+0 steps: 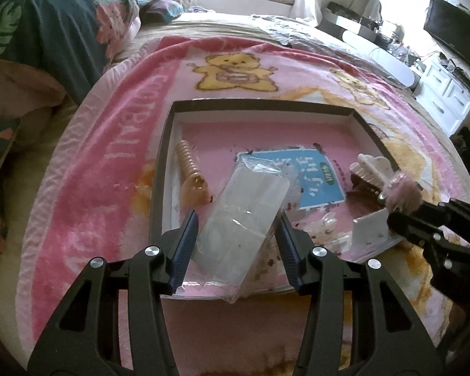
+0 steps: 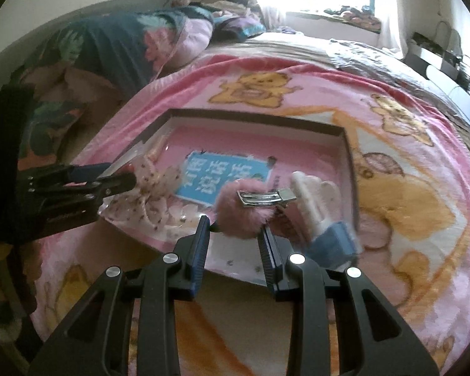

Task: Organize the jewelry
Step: 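Open both tools to drop the packet and pink clip into the box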

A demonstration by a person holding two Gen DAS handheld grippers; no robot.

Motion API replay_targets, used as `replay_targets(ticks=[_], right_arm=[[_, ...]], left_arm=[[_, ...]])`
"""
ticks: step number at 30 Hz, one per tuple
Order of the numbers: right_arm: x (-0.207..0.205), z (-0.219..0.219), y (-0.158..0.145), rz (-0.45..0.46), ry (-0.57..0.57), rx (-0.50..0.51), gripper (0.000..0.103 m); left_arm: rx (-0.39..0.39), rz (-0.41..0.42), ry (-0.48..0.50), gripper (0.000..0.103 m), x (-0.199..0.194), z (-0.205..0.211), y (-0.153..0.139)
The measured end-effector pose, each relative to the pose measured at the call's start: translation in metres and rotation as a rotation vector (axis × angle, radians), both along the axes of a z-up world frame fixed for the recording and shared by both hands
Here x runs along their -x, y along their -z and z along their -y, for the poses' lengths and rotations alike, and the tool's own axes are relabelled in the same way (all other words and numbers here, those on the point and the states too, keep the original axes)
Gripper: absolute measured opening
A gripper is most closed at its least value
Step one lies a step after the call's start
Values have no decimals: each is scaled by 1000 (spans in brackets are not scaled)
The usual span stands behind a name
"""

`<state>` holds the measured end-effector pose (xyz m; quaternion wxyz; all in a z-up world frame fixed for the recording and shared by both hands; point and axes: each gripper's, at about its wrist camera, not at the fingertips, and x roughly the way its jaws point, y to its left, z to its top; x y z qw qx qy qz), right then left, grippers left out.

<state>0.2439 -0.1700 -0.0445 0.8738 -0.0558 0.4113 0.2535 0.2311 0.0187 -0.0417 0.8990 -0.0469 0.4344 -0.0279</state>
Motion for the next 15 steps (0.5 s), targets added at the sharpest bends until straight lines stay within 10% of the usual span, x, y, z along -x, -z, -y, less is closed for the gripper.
replay_targets(ticks=[15], right_arm=[[0, -15, 6, -33, -18, -12, 45]], left_arm=[[12, -21, -13, 46, -1, -7, 8]])
